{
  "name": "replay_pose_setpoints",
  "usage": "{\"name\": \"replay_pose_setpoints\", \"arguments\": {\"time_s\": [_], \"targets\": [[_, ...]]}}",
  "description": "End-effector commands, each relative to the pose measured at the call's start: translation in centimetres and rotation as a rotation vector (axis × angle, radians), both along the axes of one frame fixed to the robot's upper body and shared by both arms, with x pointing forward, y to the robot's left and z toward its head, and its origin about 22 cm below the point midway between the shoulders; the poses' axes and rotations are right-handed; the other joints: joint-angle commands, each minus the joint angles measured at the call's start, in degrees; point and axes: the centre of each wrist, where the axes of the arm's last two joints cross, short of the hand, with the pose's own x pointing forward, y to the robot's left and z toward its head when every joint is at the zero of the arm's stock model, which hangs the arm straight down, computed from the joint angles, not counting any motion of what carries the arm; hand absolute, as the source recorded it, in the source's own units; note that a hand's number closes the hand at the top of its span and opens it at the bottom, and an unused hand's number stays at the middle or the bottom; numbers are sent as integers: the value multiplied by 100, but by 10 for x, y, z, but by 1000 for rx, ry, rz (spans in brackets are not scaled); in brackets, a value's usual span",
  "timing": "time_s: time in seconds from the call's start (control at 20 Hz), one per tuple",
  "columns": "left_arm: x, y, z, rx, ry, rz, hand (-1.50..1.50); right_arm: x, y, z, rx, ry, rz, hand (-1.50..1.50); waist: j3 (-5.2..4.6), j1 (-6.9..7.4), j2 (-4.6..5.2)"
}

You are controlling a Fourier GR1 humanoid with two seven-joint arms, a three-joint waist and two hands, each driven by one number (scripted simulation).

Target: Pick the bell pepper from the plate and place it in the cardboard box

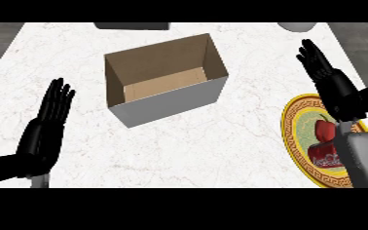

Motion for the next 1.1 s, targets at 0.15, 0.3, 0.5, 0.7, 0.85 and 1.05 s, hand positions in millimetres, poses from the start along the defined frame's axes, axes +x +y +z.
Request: {"name": "replay_pose_setpoints", "arguments": {"time_s": [0.15,0.3,0.5,0.7,0.85,1.05], "targets": [[-3,27,-7,185,136,94,0,-1,-58,63,82,-371,-299,-150,317,-89,40],[-12,39,-16,217,192,135,0,-34,-128,46,-440,-149,-600,-150,172,-432,277],[-9,20,-25,266,279,109,0,-36,-99,-7,17,-329,-981,-150,323,-134,93],[17,12,-12,289,282,103,0,-85,-110,-38,-3,-394,-963,-150,302,5,65],[-4,4,-22,291,284,84,0,-97,-118,-40,-211,-280,-902,-150,296,71,60],[2,12,-11,286,290,104,0,-116,-147,-4,-508,-77,-838,-150,276,48,47]]}}
